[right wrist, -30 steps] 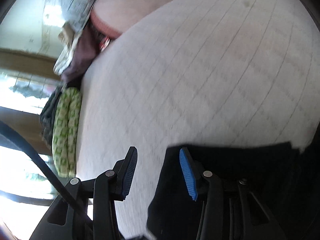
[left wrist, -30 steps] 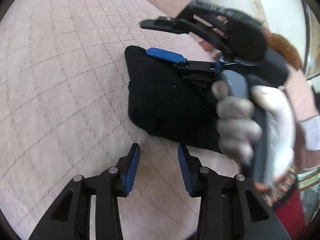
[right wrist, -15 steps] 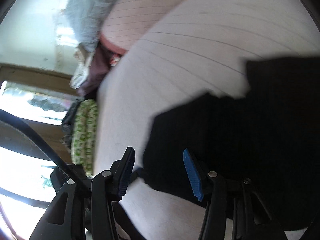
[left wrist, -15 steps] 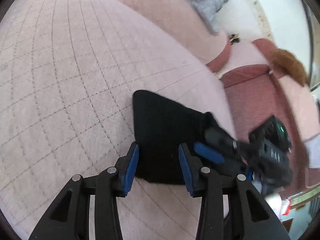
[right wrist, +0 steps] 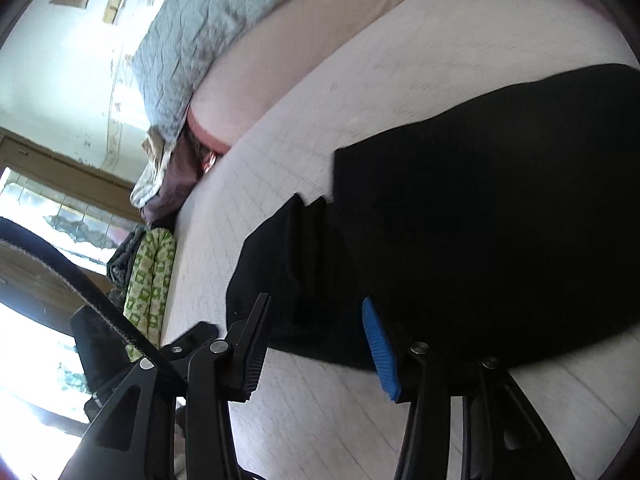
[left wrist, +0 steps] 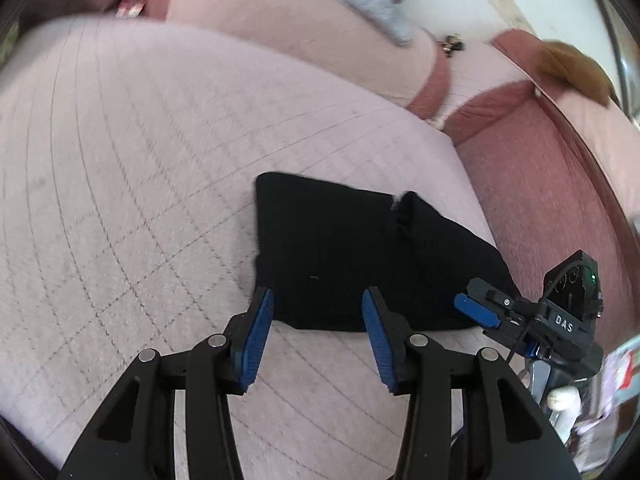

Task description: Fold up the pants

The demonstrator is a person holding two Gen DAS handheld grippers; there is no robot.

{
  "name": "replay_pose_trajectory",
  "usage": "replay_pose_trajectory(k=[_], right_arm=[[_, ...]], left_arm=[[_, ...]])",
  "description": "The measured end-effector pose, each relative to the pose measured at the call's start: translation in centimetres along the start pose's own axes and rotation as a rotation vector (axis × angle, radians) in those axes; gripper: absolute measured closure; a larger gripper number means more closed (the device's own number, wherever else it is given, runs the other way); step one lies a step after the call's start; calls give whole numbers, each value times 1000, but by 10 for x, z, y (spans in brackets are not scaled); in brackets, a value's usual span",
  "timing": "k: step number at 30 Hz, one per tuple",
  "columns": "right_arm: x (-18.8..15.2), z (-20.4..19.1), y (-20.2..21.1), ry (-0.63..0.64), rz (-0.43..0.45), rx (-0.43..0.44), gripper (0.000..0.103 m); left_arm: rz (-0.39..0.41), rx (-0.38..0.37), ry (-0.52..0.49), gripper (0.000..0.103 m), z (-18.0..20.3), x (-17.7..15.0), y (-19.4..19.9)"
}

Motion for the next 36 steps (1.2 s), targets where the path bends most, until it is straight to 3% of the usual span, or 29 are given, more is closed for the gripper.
replay_pose_trajectory(k=[6,9,18,28,36], right_arm=[[-17,33,54,-119,93,-18,49],[-26,47,77,-174,137,-61,41],[-34,71,92,-275,178,-318,36],[-24,98,99,-364,301,-253,34],[-18,117,103,-445,354,-154,34]], left_arm=[[37,-1,-118,51,51,-3,13],[35,-4,-153,47,74,-1,13],[24,18,-216,47,98,-2,16],[-28,25,-222,47,115,24,-10],[-117,25,-353,47,181,39,-72]])
Point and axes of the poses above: each gripper's, at about its wrist camera, not at the fingertips, and y roughly against the way its jaws point, z to its right, x to its top, the point moved 2 cm from there along -y, roughly the way its jaws point, and after that the axes turned 1 degree about x, right-handed, at the moved point
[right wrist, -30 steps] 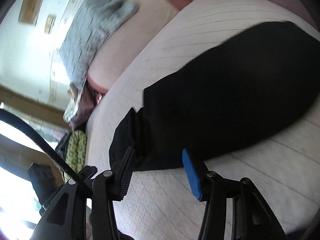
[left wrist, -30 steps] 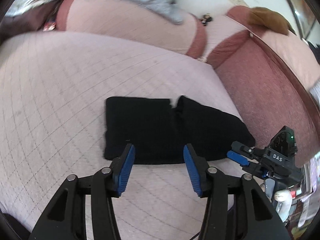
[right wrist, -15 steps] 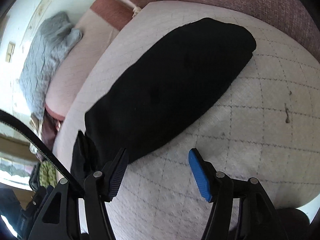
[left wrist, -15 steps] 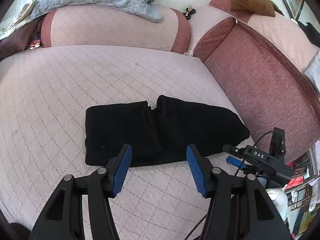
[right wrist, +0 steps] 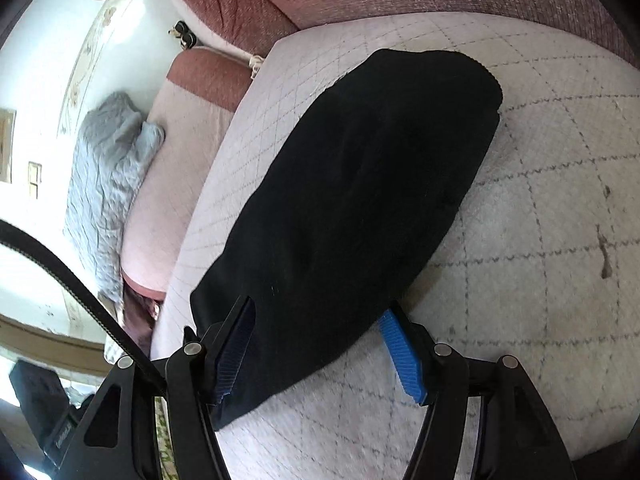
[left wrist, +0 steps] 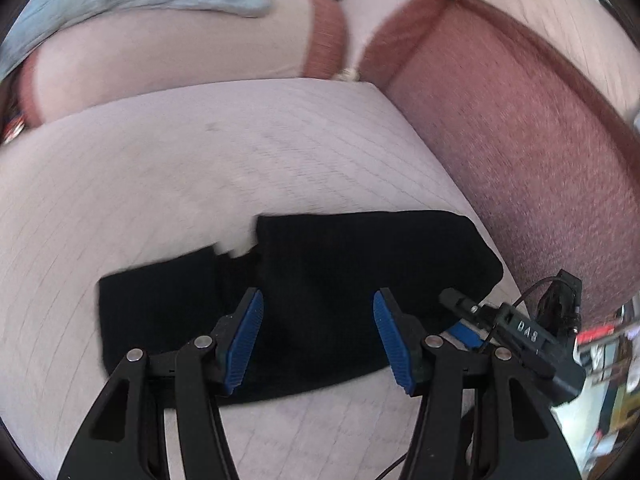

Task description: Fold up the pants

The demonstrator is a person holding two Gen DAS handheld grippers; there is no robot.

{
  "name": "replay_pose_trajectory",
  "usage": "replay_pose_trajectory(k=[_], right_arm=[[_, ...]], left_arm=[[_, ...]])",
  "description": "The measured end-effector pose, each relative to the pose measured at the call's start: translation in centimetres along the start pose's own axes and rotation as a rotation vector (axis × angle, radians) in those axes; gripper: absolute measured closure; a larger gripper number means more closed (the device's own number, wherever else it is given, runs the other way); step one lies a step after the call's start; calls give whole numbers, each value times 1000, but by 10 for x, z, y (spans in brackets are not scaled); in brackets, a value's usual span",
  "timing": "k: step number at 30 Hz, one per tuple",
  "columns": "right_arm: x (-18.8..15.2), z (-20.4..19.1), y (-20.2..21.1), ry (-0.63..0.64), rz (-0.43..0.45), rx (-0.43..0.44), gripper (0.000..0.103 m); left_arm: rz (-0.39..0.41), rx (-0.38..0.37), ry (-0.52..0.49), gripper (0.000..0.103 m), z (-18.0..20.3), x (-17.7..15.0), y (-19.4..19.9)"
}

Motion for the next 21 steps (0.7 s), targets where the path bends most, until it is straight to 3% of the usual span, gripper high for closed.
replay_pose_trajectory(k=[4,6,8,13,16,19,21], right_arm=[[4,5,1,-32,6,37,35],[7,9,5,-55,33,44,41],[10,16,10,-83,72,28,47],[12,10,7,-32,91,-34,46],[13,10,7,-32,90,-26,45],[14,12,7,-50,87,-8,46],[13,11,8,-42,88,-14,46]], left_arm=[[-44,-6,-38,47,34,17,-26],[-59,-10,-45,47,47,19,-30],[-55,-15,-47,47,52,17,-24],[-16,-1,-52,47,41,8,5],[58,30,-55,47,29,6,29],[197,115,-83,46,23,7,64],[270,161,-86,33,22,8,84]])
Point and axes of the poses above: each gripper's, at about its wrist camera, not at the fingertips, and y roughly against the way its jaws point, z to its right, x to its top, the point moved 2 cm from there along -y, roughly the way its jaws point, and after that the axes turned 1 degree about x, right-handed, at the moved point
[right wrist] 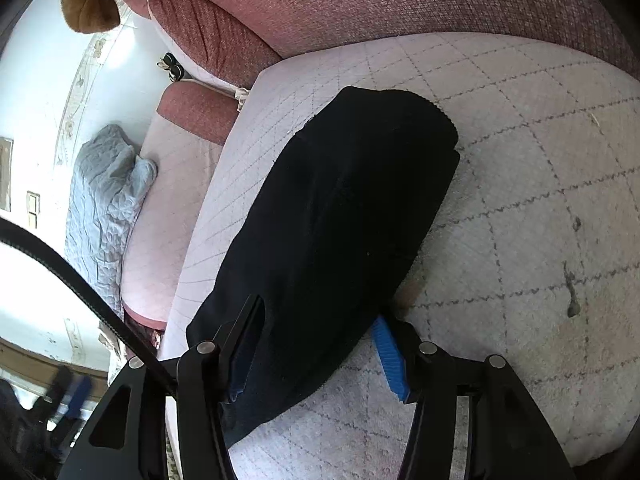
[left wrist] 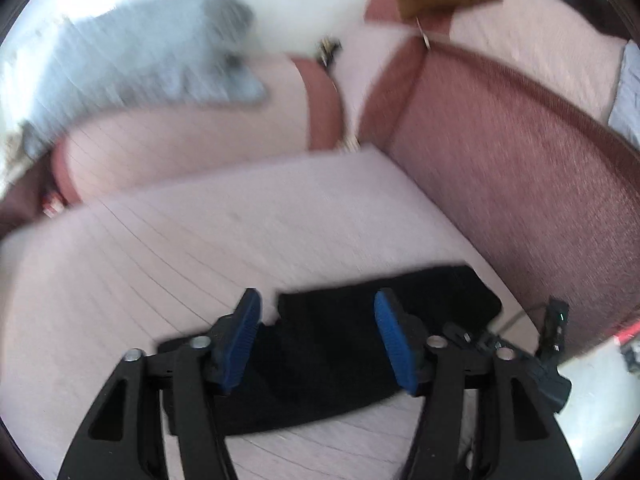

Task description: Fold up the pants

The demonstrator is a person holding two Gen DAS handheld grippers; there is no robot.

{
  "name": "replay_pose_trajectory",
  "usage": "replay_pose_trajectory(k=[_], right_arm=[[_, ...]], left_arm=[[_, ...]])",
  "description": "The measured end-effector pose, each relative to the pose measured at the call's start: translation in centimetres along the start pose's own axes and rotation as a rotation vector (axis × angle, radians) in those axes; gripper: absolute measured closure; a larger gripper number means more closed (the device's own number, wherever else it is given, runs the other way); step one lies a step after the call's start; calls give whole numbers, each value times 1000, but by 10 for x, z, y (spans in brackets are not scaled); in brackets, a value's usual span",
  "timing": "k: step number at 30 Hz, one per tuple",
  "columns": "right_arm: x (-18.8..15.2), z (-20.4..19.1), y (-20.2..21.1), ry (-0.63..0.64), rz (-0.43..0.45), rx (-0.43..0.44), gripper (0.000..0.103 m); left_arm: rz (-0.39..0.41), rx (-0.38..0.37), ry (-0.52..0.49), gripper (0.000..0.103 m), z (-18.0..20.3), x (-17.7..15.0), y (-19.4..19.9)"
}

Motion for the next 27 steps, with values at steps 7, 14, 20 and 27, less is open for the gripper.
replay_pose_trajectory(k=[7,14,20,27], right_arm=[[4,2,-1,-39,-36,-15,46],[30,0,-15,-102,-118,19,32],[18,0,-3,-57,-53,42,37],[23,14,-3,-147,-53,84,42]], left_arm=[[13,16,109,6,-21,17,16],[-118,-67,177,6,-18,15,-38],[-279,-183,146,6,20,24,-118],[-405,-279,-26,13,105,34,-200]])
Point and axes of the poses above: each gripper's, at about its wrist camera, not at the fingertips, and y roughly against the way its jaws point, z to its right, x to its top, the point moved 2 cm from there along -y, roughly the way its jaws point, and after that the axes turned 1 degree about x, right-handed, at the moved point
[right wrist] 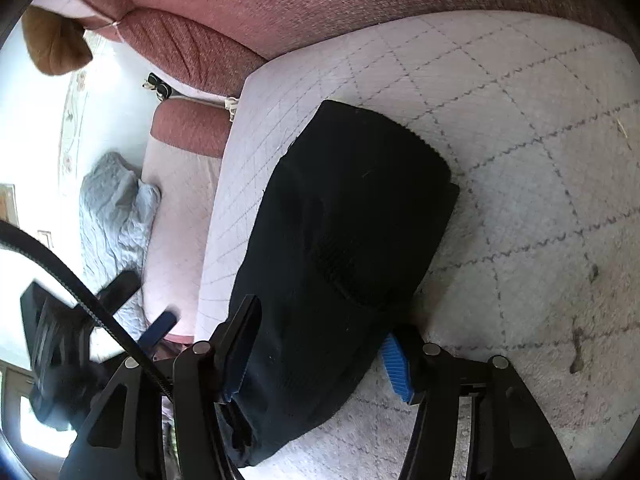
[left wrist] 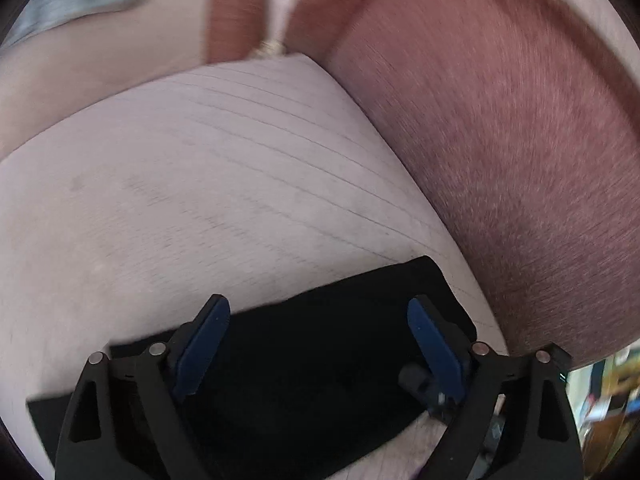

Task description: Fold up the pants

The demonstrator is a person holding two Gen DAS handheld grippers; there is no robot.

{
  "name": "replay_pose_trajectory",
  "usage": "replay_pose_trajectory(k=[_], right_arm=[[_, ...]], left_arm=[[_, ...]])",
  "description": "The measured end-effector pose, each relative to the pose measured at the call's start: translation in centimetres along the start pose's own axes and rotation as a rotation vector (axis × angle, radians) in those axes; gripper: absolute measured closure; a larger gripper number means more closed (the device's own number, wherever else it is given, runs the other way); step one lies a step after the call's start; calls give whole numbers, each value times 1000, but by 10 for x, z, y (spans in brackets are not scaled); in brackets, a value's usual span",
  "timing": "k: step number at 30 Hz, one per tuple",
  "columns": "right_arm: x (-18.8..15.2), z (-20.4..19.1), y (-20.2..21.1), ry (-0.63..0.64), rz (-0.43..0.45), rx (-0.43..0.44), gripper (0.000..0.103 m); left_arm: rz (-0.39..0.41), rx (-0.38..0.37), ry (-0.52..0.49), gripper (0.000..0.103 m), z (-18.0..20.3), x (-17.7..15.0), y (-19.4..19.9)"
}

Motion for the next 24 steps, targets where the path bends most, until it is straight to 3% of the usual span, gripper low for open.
replay_pose_trajectory(k=[7,11,13,15,16,17,18,19,20,24], right_arm=[[4,5,0,-37,-21,41,42],[3,5,0,-17,-16,28,42],[2,1,-2,8,-7,8,42],[1,-2,-3,40,1,-21,46],[2,-3,-4,49,2,-32,51],[2,-4,-4,57,2,-42,59],[3,-4,-4,64,1,-47,64],[4,-4,-4,67,-1,-45,75],[4,-4,-5,68,-7,-37,79],[0,-22,0,170,11,-26,84]], left_arm=[[-128,-41,-142,13,58,34,-82],[-220,-79,-261,13,93,38,-118],[-255,-64,-308,13,103,35,-129],[-257,-1,-390,13,115,28,-135],[-256,23,-423,18,120,25,-135],[-252,34,-442,37,122,23,-134],[-241,38,-466,50,126,21,-129],[-243,7,-463,72,126,21,-123],[-247,-22,-445,86,125,21,-116],[-158,-54,-415,90,116,21,-76]])
Point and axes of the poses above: each gripper's, at about its wrist camera, not at the fingertips, and y roughly against the way its jaws point, z to its right, x to its top, the point moved 2 cm from there along -y, roughly the way its jaws point, and after that the axes turned 1 degree about x, right-handed, at the moved point
